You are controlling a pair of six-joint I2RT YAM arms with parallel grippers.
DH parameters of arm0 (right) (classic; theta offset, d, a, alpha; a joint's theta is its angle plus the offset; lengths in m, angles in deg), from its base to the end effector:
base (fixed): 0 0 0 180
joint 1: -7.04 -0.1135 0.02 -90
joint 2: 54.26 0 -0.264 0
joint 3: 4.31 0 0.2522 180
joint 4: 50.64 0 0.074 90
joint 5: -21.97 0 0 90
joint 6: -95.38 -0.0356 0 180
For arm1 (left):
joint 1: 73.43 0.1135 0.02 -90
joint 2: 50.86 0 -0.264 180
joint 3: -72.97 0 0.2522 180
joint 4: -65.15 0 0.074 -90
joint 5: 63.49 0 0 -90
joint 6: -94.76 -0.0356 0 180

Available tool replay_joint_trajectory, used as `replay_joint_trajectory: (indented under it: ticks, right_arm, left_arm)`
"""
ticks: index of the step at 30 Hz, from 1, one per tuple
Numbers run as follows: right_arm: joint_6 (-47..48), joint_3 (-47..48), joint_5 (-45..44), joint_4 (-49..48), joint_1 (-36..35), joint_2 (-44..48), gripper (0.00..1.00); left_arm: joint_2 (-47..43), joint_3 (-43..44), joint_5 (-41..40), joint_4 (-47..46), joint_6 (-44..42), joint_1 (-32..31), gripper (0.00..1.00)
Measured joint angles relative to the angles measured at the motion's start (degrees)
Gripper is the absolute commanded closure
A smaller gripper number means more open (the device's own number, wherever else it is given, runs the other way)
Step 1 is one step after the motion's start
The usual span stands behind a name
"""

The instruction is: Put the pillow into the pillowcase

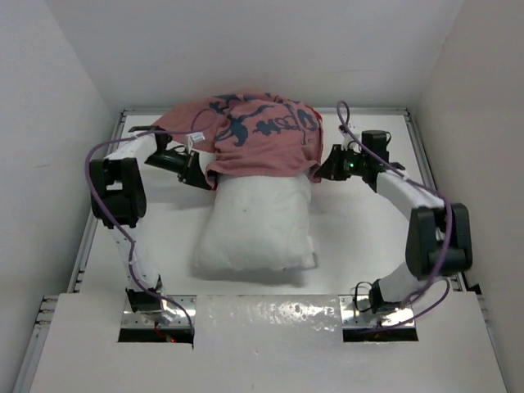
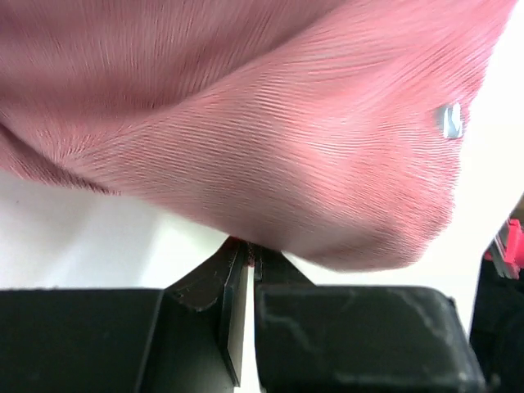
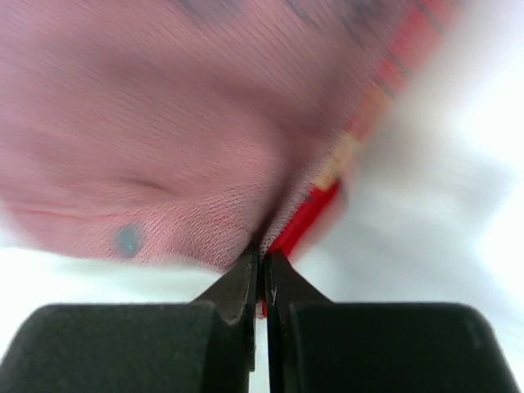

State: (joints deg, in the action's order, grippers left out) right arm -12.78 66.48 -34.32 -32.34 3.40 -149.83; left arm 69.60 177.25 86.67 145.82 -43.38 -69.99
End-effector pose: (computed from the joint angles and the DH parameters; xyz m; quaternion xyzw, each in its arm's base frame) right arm 0.3483 0.0420 0.1998 -0.0036 0.8855 0.3332 0.3238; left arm 0.3863 -0.0077 0.1797 0.3008 0.8103 -0.4730 0.1711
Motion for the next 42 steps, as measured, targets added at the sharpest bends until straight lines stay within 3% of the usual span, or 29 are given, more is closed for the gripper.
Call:
replay_joint_trajectory:
  ticks: [4, 6, 8, 11, 16, 19, 22, 27, 32, 39, 42]
  right_arm:
    - [-9.14, -2.89, 7.13, -4.9, -2.34, 13.33, 1.0]
    - [-14.78, -1.2, 9.99, -8.09, -2.51, 17.4, 1.0]
    - [-21.84, 2.49, 12.39, -12.52, -1.86, 19.34, 1.0]
    - [-33.66, 9.92, 14.25, -21.49, 0.61, 18.8, 1.0]
    - [-56.81, 23.56, 13.16, -45.44, 7.93, 11.8, 1.0]
    - [-68.57, 24.96, 9.94, -56.57, 9.51, 8.24, 1.0]
    - [-74.1, 23.63, 8.48, -59.43, 9.16, 6.67, 1.0]
    - [-69.77, 26.01, 8.02, -48.06, 5.84, 7.41, 1.0]
    - [-65.9, 45.68, 5.62, -34.91, 3.82, 5.86, 1.0]
    - [-65.29, 63.08, 2.56, -30.34, 4.0, 2.16, 1.0]
    - [-64.11, 57.16, 1.86, -29.35, 3.19, 2.01, 1.0]
  left_arm:
    - [-6.38, 4.04, 3.93, 5.62, -2.19, 2.69, 1.0]
    - [-7.72, 12.83, 5.95, 7.98, -0.15, 3.96, 1.0]
    - [-8.22, 24.37, 9.44, 4.33, 7.67, 5.33, 1.0]
    - [-10.97, 32.35, 13.57, -14.69, 30.27, 8.04, 1.0]
    - [-12.48, 38.6, 13.0, -56.5, 73.37, 14.78, 1.0]
    - [-12.46, 40.44, 11.26, -67.1, 86.62, 17.27, 1.0]
    - [-12.46, 42.58, 9.33, -70.47, 93.37, 17.57, 1.0]
    - [-11.91, 47.19, 8.07, -74.77, 102.16, 16.81, 1.0]
    - [-11.19, 54.82, 3.13, -73.79, 103.75, 16.94, 1.0]
    - [-11.96, 55.8, -9.2, -58.69, 95.06, 17.51, 1.0]
    - [-12.66, 51.06, -14.97, -50.6, 86.88, 16.09, 1.0]
